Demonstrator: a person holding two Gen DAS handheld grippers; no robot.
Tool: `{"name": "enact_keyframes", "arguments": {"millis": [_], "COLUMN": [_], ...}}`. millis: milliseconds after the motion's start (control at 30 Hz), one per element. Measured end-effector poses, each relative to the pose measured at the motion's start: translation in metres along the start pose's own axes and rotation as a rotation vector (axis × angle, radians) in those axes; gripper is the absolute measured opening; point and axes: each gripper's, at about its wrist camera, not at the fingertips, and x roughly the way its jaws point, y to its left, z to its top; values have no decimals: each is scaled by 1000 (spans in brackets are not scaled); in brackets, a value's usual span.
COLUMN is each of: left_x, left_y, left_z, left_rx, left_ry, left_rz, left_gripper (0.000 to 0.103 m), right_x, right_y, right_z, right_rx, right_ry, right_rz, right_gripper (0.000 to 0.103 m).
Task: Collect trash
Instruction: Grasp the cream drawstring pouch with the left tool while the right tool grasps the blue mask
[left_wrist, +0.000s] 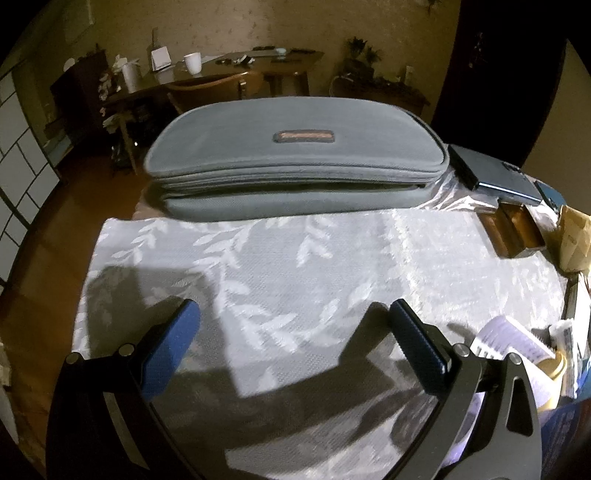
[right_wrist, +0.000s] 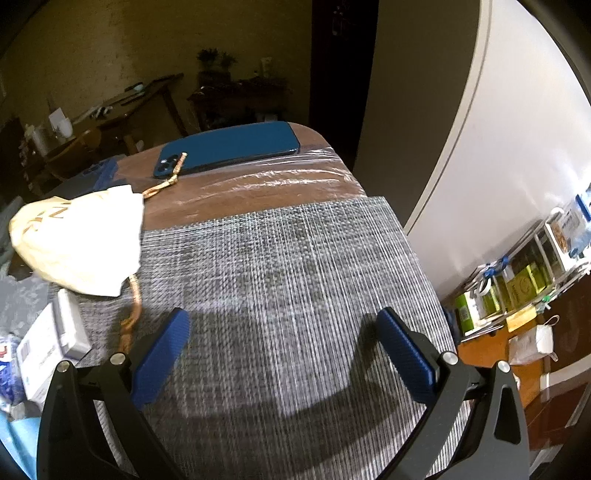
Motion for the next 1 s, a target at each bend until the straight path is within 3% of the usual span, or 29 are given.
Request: {"name": "enact_keyframes", "arguments": {"millis": [167, 267, 333, 400, 467, 567, 633, 733, 900, 1000], "left_x": [-48, -104, -126, -140, -138, -125, -113, -94, -59, -46], "left_y": [10, -4, -27, -62, -97, -158, -185, -228, -270, -286], "left_z": [7, 22, 30, 47, 58, 62, 64, 69, 72, 73], "left_rx": [74, 181, 260, 360, 448, 575, 629, 683, 763, 793], "left_ry": [-119, -221, -246, -244, -212, -153, -113, -30, 84, 114], "left_rz": [-10, -122, -182, -328, -435, -487, -522, -599, -654, -645], "left_gripper": [102, 102, 102, 102, 102, 102, 102, 102, 102, 102], "right_x": [-63, -121, -150, -173, -187, -188, -174, -155, -118, -112], "right_y": [-1, 15, 41, 72, 94, 125, 141, 141, 129, 125], "right_z": [-13, -30, -45, -61, -76, -92, -101, -107, -108, -109], "right_rx": [21, 40, 10, -48, -83, -116, -140, -122, -56, -35], "right_ry": [-82, -117, -132, -151, -169, -138, -100, -78, -4, 17], "right_rz": [70, 242, 320, 357, 364, 368, 327, 298, 296, 302], "right_gripper": [99, 99, 99, 99, 99, 99, 99, 99, 99, 99]}}
